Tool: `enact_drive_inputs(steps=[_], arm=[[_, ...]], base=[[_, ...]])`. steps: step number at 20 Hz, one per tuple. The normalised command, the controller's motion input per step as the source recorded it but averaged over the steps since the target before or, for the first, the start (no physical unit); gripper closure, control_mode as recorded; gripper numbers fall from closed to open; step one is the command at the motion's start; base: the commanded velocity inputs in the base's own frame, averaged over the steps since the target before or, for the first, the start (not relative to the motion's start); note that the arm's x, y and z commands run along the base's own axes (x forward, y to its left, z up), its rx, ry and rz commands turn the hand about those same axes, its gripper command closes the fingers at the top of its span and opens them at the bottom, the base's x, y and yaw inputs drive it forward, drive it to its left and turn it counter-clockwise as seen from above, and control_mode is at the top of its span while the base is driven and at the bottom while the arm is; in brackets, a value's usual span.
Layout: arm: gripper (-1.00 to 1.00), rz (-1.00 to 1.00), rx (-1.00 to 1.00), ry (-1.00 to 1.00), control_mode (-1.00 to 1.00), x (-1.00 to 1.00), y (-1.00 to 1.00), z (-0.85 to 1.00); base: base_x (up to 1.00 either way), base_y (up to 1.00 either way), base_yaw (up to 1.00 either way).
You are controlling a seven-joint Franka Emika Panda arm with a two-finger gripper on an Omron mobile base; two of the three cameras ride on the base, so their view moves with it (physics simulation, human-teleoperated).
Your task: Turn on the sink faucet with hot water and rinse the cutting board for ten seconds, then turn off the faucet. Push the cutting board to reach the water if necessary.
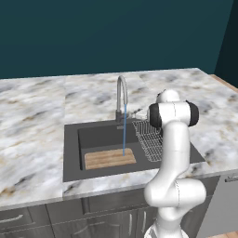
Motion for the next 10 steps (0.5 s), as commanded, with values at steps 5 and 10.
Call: enact_drive_inputs(steps=[5,10], arm=[[1.00,-0.09,0.07,0.00,-1.00,0.12,-0.49,0.12],[1.00,-0.04,0.02,0.21,-1.00,-0.04,-0.07,0.59]], base=[[0.00,0.00,0.00],[0.00,0.00,0.00]])
